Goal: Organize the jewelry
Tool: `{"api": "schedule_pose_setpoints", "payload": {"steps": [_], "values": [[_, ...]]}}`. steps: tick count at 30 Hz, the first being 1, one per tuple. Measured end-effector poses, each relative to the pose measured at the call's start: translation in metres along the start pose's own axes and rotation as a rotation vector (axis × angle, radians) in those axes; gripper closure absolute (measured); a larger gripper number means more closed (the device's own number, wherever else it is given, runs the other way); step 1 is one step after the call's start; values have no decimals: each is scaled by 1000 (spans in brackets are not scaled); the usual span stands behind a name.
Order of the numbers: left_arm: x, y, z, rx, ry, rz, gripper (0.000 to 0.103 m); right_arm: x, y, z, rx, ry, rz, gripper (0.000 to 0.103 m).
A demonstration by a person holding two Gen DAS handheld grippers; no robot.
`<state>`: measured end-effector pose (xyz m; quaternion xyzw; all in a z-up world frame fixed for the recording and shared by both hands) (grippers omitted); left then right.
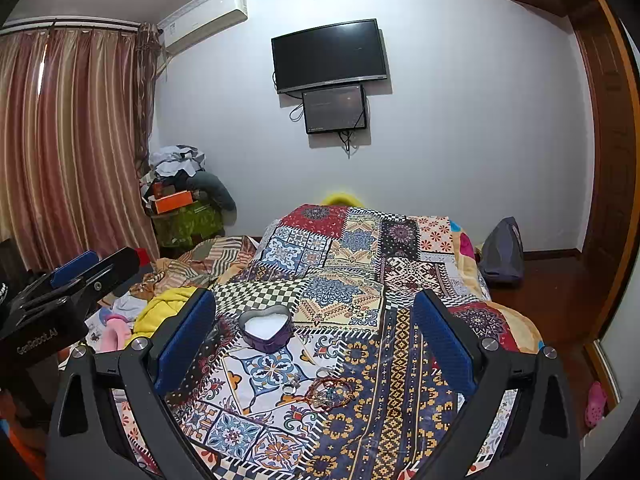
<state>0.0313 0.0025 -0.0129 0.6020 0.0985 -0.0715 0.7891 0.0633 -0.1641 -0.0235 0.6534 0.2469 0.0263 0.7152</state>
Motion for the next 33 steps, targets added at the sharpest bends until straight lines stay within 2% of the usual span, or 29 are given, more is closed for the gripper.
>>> {"api": "schedule_pose_setpoints", "payload": {"steps": [33], "values": [[1,2,-7,-34,30,-9,4,2,-1,-2,-4,0,-4,5]]}}
Point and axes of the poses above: each gripper's, at about its wrist camera, not at the fingertips, and x roughly the way its jaws point, z to its right, y to its top, the point moved 3 cm from there along x, roughly the way its jaws point, and after that the axes turned 8 degrees about -x, right-handed, at the moved point
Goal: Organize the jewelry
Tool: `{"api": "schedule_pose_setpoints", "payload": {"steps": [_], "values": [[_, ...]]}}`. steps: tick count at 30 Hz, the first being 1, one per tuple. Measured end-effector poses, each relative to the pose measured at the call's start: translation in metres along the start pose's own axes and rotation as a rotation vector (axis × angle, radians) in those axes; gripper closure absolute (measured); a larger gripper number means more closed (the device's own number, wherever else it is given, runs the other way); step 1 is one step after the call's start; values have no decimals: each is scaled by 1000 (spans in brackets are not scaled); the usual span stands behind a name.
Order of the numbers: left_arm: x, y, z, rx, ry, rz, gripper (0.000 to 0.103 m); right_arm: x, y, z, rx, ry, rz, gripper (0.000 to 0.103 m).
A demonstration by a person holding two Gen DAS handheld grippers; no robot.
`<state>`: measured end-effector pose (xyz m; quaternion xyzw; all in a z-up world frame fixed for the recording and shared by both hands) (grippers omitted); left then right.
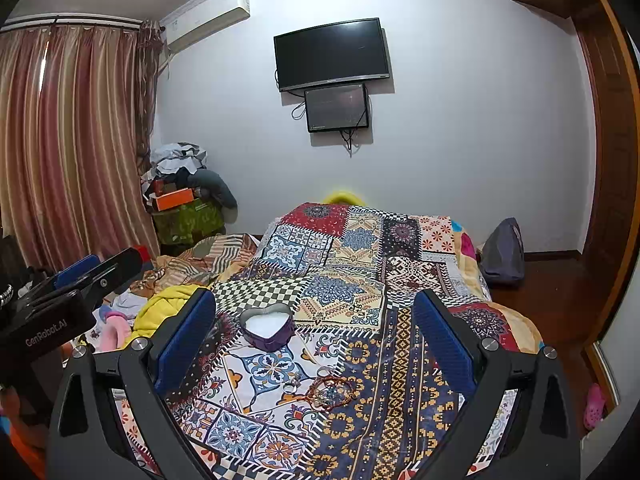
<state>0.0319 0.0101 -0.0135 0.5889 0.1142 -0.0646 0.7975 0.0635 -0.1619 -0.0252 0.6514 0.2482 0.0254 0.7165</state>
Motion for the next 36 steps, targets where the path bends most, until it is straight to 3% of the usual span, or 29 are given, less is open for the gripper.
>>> {"api": "schedule_pose_setpoints", "payload": {"steps": [23,36], "values": [[2,-2,2,10,-1,-3,4,2,2,2,-2,1,-8,5],[32,-17,0,23,5,-74,4,27,-13,12,7,-18,-74,5]]}}
Point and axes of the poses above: each gripper's, at about its wrist camera, not at the fingertips, and x roughly the way its jaws point, z to its right, y to its top, the point moved 3 cm from there along x, roughly the way its jaws point, and after that the axes turned 8 degrees about -x, right-handed, at the moved point
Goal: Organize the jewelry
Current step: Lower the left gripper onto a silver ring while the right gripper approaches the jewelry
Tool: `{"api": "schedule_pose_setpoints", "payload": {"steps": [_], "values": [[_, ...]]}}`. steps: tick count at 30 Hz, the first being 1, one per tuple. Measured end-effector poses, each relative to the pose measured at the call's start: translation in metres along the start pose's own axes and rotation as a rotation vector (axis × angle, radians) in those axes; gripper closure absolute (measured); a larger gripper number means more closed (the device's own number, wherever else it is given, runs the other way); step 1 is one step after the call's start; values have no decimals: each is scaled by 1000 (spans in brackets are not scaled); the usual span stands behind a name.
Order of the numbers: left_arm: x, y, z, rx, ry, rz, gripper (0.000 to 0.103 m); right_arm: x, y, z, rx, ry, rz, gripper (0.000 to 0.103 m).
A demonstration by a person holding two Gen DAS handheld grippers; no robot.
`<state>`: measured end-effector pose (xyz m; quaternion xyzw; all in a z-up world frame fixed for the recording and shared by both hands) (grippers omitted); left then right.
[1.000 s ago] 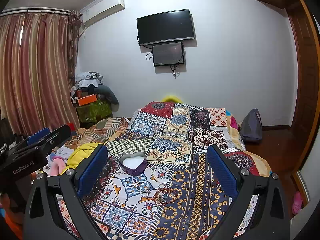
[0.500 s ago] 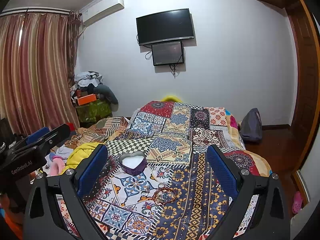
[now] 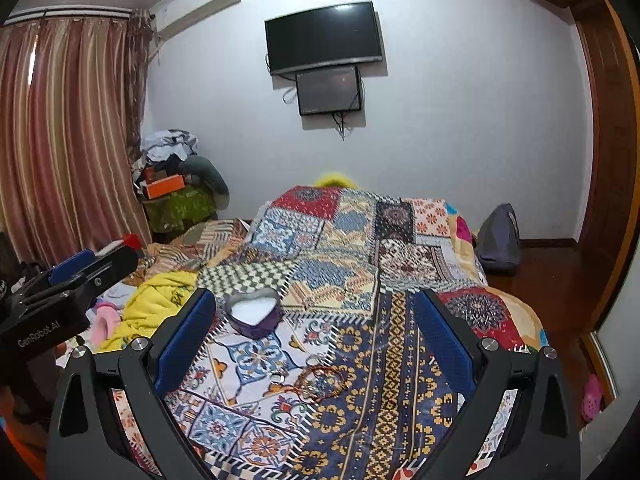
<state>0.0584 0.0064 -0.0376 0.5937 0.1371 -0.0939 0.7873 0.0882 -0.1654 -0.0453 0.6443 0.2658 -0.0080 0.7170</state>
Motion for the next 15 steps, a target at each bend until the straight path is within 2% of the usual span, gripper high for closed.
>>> {"api": "schedule_pose_setpoints", "payload": {"steps": [11,15], "values": [[67,-39,-8,16,27,-187,4,49,-38,26,-2,-37,-159,5],[91,-61,-11,34,39,-274,10,61,-53,31,-8,-32,-211,9]]}}
Point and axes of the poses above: each gripper's, at about its wrist camera, not at the fingertips, and x roughly the way its jaws point, z to its right, y to its top, the point moved 3 cm from there along x, roughly the way its jaws point, and after that the axes turned 8 degrees about -x, right-handed, at the moved point
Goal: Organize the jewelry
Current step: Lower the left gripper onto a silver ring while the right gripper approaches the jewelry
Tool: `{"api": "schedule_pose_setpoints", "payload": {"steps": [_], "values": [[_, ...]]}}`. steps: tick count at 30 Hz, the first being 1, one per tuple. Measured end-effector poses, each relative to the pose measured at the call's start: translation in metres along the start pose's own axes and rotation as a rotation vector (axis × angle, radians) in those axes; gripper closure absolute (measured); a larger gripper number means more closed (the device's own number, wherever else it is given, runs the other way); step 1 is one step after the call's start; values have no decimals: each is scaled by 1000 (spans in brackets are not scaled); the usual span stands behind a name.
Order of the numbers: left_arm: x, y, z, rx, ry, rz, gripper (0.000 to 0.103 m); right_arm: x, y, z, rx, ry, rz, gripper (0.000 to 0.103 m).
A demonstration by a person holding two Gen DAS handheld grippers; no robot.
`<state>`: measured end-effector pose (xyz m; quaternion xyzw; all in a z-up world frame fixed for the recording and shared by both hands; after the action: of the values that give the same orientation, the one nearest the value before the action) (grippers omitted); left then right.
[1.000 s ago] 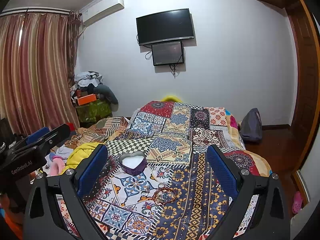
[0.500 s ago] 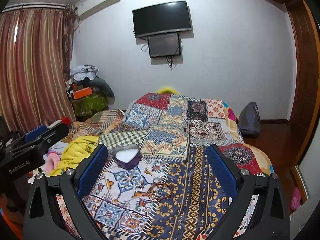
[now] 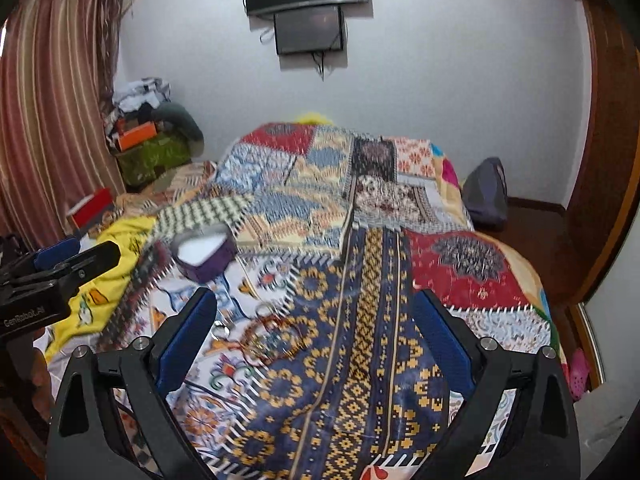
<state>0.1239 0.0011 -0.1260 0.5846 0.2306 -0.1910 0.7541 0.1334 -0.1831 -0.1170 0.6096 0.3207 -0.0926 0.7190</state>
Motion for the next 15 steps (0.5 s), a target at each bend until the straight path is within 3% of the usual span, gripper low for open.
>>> {"api": "schedule_pose_setpoints", "payload": {"steps": [5,12,15], "values": [[32,-21,-1,8,-7,-110,15,21,-14,6,14,57,-75,24],[73,-44,-1,-1,-54,-276,37,44,-29,9,38,129,-155,45],[84,-50,6,23,-80,-314,40,53,-31,8,39,155,-177,49]]}}
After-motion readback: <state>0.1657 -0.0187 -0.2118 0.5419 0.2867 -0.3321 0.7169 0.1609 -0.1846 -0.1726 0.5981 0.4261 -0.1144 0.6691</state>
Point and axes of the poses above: each gripper's, at about its wrist camera, not at the fingertips, and x roughly the way its jaws point, z to its right, y to its top, the point moved 3 cm from there along x, roughly the way its jaws point, and after that the axes turned 8 degrees about -x, right-handed, at the moved point
